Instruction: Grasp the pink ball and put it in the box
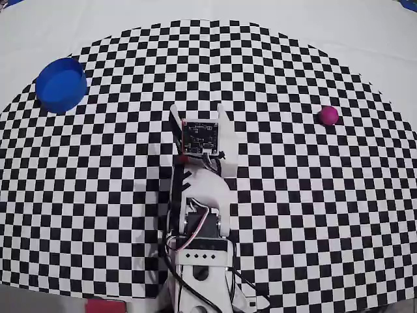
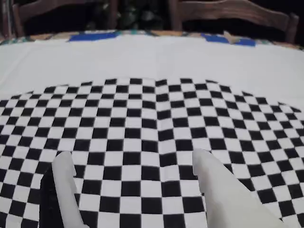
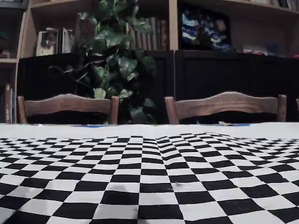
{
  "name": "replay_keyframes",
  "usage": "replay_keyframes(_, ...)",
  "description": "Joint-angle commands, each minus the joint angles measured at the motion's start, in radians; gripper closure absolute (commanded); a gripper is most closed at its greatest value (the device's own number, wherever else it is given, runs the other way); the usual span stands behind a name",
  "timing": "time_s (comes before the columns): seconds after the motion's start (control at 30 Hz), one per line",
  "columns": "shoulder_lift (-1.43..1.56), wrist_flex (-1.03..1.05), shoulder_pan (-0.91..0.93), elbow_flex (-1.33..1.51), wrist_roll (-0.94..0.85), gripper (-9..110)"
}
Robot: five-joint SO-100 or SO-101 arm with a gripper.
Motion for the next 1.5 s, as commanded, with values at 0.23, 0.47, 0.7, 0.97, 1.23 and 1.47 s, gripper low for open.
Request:
replay_keyframes(0.23,-0.018,-0.057,0.015,0.008,-0.012,72)
replay_keyframes(0.47,-0.02,-0.067,0.023,0.008,-0.017,72)
replay_keyframes(0.7,-0.021,-0.069,0.072,0.008,-0.017,72)
replay_keyframes(0.97,-0.028,-0.084,0.15,0.008,-0.017,73)
replay_keyframes(1.23,-0.066,-0.147,0.245,0.008,-0.017,73)
replay_keyframes(1.47,-0.067,-0.156,0.333,0.008,-0.017,73)
